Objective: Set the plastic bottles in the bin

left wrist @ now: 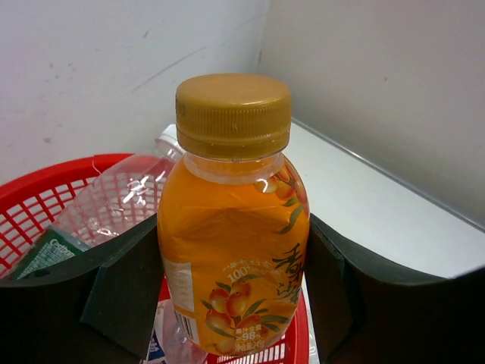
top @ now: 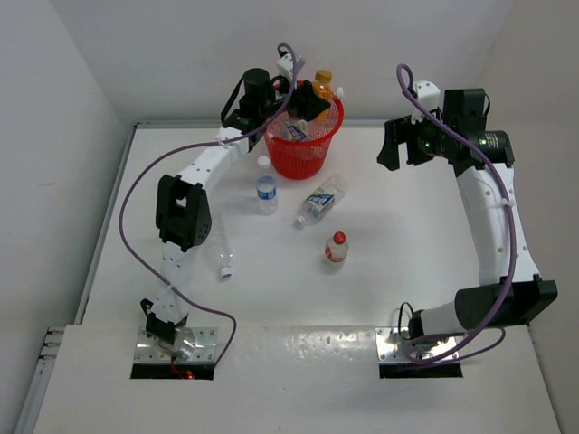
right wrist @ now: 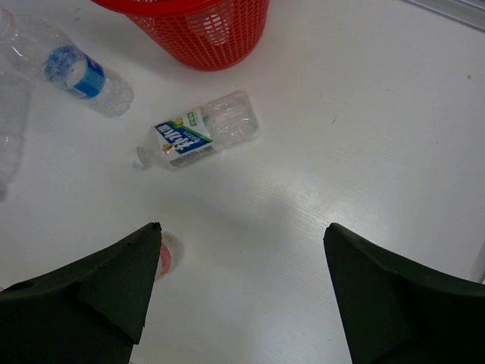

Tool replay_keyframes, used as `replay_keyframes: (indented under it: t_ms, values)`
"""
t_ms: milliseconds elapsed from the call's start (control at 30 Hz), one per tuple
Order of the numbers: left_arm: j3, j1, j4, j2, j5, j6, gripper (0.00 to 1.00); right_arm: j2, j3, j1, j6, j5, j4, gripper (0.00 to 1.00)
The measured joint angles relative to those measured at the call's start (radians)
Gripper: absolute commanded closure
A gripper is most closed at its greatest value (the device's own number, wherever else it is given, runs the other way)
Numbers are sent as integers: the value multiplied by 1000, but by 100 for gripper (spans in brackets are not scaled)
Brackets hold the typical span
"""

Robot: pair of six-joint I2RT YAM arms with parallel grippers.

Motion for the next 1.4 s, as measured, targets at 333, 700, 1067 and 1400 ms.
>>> replay_keyframes:
  t_ms: [333, 700, 1067, 1400]
  values:
    - [11, 10, -6, 0, -59, 4, 0, 21, -15, 9, 0, -11, 3, 11]
    - [-31, 98, -164, -180, -133, 52, 0, -24, -225, 76, -26, -132, 89, 10]
    - [-570, 259, -158, -877, -84, 155, 0, -169, -492, 286, -110, -213, 180, 10]
    - [-743, 278, -222, -981, -84, 171, 0, -150, -669, 403, -41, -96, 287, 7]
